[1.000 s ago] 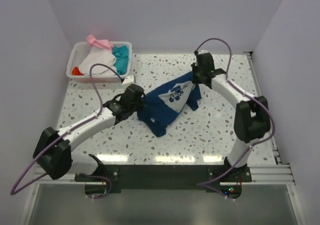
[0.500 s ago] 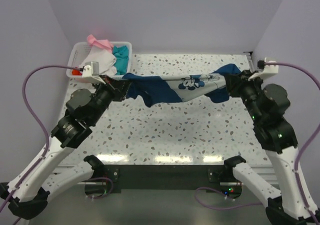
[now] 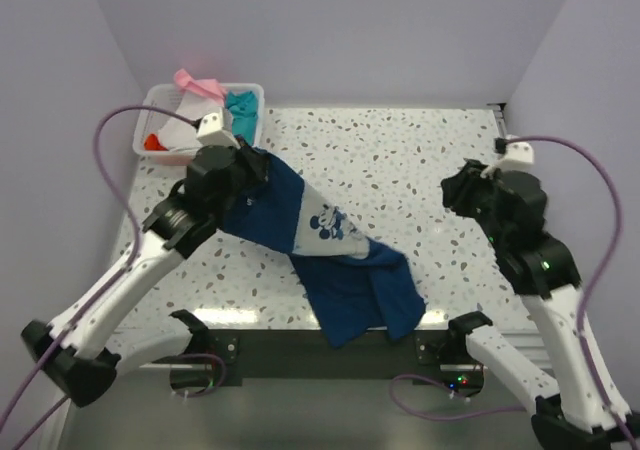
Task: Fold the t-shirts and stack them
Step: Flatten the tshirt out
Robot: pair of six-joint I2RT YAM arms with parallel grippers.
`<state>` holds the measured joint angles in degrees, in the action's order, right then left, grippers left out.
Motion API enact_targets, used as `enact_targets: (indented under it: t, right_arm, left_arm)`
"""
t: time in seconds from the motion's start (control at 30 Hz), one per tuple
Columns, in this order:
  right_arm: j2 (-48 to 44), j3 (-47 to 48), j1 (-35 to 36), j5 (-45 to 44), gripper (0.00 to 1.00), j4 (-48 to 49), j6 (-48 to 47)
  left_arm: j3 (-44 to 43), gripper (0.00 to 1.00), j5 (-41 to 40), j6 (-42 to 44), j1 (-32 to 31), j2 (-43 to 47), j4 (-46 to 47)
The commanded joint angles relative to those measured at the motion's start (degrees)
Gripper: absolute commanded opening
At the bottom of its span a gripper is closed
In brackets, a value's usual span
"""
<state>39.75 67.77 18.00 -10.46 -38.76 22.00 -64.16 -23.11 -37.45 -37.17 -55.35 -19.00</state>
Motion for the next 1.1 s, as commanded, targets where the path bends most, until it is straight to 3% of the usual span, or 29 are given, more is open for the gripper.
enact_targets:
  t: [0.0, 0.03, 0.1, 0.13, 0.17, 0.2, 0.33, 0.47, 0.7, 0.93, 1.07]
  right_arm:
    - [12.8, -7.3, -0.2, -7.7, 0.41, -2.8, 2.3]
    - [15.1, -7.6, -0.3, -7.4, 0.42, -3.0, 2.4]
    - [20.4, -6.7, -0.5, -4.4, 0.64, -3.1, 1.6]
    - [21.1, -6.4, -0.4, -3.2, 0.75, -2.9, 1.0]
    - [20.9, -6.6, -0.4, -2.1, 0.97, -2.5, 0.6]
    - [20.4, -7.4, -0.4, -1.7, 0.99, -1.5, -0.2]
    - [16.6, -10.8, -0.3, 4.0, 0.99, -1.7, -0.6]
    - [13.4, -15.8, 1.4, 9.3, 0.99, -4.4, 1.6]
    - [9.3, -24.8, 8.8, 9.1, 0.99, -10.1, 9.8]
    - [7.2, -30.6, 17.3, 6.3, 0.99, -13.7, 19.0]
    - [4.2, -33.1, 18.6, 7.1, 0.99, -14.7, 22.6]
  left_arm:
    - [-0.2, 0.34, -0.2, -2.3, 8.1, -13.8, -9.5]
    - [0.1, 0.55, 2.3, -2.6, 9.7, -16.3, -10.2]
    - [0.4, 1.0, 0.8, -3.9, 10.4, -20.7, -12.8]
    - [1.0, 1.0, 0.4, -4.3, 10.4, -21.0, -13.2]
    - [1.9, 1.0, 0.0, -4.6, 10.4, -20.6, -12.3]
    - [4.5, 1.0, 0.1, -4.5, 10.4, -18.5, -11.2]
    - [10.4, 1.0, 1.0, -4.6, 10.4, -11.5, -9.1]
    - [15.8, 1.0, 1.8, -6.6, 10.4, -7.3, -12.9]
    - [24.6, 1.0, -4.0, -12.8, 11.1, -8.4, -17.2]
    - [26.7, 1.0, -2.0, -12.7, 15.4, -13.5, -9.7]
    - [26.5, 1.0, 0.9, -9.5, 22.4, -16.8, -4.2]
